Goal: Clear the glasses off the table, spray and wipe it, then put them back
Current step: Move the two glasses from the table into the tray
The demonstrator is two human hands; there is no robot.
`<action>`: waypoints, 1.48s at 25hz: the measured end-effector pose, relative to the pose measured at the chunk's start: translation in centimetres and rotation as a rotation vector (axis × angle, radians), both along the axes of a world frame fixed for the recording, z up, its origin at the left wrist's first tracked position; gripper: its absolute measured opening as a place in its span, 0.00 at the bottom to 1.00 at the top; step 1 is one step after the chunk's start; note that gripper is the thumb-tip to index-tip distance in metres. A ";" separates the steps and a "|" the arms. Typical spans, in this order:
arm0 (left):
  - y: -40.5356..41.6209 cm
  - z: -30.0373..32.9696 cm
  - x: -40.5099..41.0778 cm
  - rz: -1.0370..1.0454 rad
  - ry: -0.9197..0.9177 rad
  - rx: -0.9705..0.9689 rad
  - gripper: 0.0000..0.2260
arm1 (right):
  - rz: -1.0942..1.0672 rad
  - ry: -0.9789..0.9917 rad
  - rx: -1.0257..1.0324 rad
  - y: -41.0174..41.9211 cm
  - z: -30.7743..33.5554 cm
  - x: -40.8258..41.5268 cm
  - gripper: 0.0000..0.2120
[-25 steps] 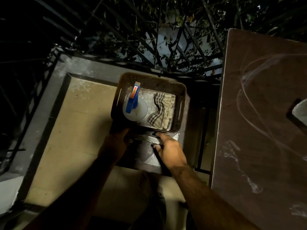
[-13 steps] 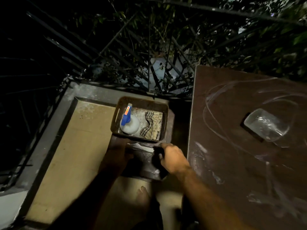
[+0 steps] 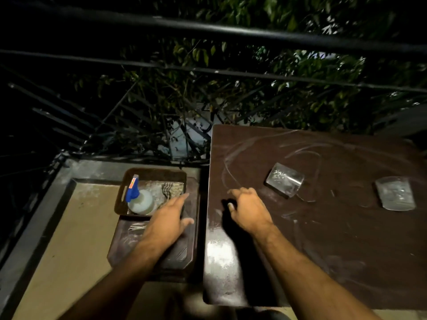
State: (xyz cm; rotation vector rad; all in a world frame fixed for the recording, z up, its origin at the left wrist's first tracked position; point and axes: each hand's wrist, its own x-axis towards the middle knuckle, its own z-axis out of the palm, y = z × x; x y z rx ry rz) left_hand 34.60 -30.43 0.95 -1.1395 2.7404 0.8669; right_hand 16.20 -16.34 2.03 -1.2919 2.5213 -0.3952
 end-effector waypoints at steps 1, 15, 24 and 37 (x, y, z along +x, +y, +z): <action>0.8 0.2 -1.4 -0.037 0.014 -0.010 0.35 | -0.024 0.015 -0.002 1.1 0.3 -1.1 0.18; 13.6 0.7 -23.1 0.031 0.111 0.056 0.35 | -0.127 0.014 -0.055 15.8 0.4 -19.0 0.16; 16.3 -0.4 -33.4 0.398 -0.022 0.151 0.38 | -0.140 -0.065 -0.001 19.7 -2.7 -24.3 0.17; 18.7 -1.7 -35.6 0.326 0.459 0.119 0.21 | -0.222 -0.131 -0.081 22.7 -5.5 -28.3 0.17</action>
